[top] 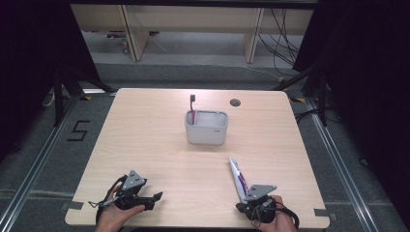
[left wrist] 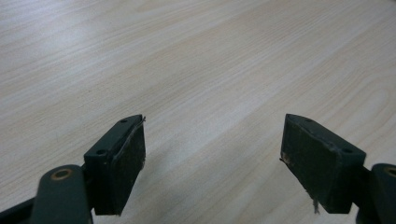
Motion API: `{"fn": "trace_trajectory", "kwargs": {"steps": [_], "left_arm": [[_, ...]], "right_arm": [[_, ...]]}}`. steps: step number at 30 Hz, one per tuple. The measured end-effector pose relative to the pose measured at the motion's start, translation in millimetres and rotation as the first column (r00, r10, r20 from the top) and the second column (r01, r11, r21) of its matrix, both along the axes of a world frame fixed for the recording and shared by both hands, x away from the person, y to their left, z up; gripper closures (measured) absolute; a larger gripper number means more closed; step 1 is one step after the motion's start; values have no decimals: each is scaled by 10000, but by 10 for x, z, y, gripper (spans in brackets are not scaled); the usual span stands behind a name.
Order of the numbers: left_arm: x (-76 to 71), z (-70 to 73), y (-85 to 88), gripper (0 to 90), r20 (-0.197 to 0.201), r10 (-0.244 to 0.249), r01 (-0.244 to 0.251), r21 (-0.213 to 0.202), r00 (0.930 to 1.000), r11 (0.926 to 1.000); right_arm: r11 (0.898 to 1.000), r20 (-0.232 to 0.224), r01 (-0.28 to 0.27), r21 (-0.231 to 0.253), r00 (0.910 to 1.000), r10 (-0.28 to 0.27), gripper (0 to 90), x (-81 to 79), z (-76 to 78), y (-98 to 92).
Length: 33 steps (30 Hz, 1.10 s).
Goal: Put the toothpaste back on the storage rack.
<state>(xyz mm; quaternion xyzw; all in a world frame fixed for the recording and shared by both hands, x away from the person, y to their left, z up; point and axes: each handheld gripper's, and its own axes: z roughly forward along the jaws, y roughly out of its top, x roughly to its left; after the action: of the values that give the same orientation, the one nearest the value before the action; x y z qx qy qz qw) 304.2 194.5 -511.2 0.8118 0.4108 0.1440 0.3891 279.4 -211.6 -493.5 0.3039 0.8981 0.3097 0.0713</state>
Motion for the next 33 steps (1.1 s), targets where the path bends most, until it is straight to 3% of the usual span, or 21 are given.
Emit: {"fn": "trace_trajectory", "kwargs": {"steps": [11,13,15,16,21,23,24,26,28,33], "left_arm": [[3,4,0,220,-67,-35,36,112,10000,9999],[10,-4,-6,221,-8,34,-34,-28,10000,10000],[3,0,-4,221,-76,20,-19,40,10000,10000],[4,-3,-3,221,-29,7,-7,-10,10000,10000],[7,-5,-2,221,-46,23,-23,-5,10000,10000],[18,-2,1,221,12,16,-16,30,10000,10000],[19,-5,-1,221,3,50,-50,25,10000,10000],[13,-7,2,221,-23,76,-76,66,10000,9999],[23,-3,6,221,13,46,-46,26,10000,10000],[19,-1,1,220,-15,41,-41,31,10000,10000]], "right_arm": [[9973,53,730,23,9973,-730,899,-12,28,-283],[9981,54,598,171,9982,-599,886,4,34,-306],[9975,117,568,420,9983,-573,822,13,66,-312],[9940,-40,967,509,9953,-966,812,-5,107,-302],[9870,262,1422,749,9892,-1445,648,62,237,-283],[9904,806,1331,381,9875,-1358,587,134,267,-282],[9913,836,1306,173,9878,-1316,563,170,282,-279],[9879,565,1549,-78,9864,-1542,529,208,312,-273],[9844,729,1749,-183,9822,-1731,512,261,313,-262],[9779,272,2012,-568,9794,-1999,469,395,308,-234]]}}
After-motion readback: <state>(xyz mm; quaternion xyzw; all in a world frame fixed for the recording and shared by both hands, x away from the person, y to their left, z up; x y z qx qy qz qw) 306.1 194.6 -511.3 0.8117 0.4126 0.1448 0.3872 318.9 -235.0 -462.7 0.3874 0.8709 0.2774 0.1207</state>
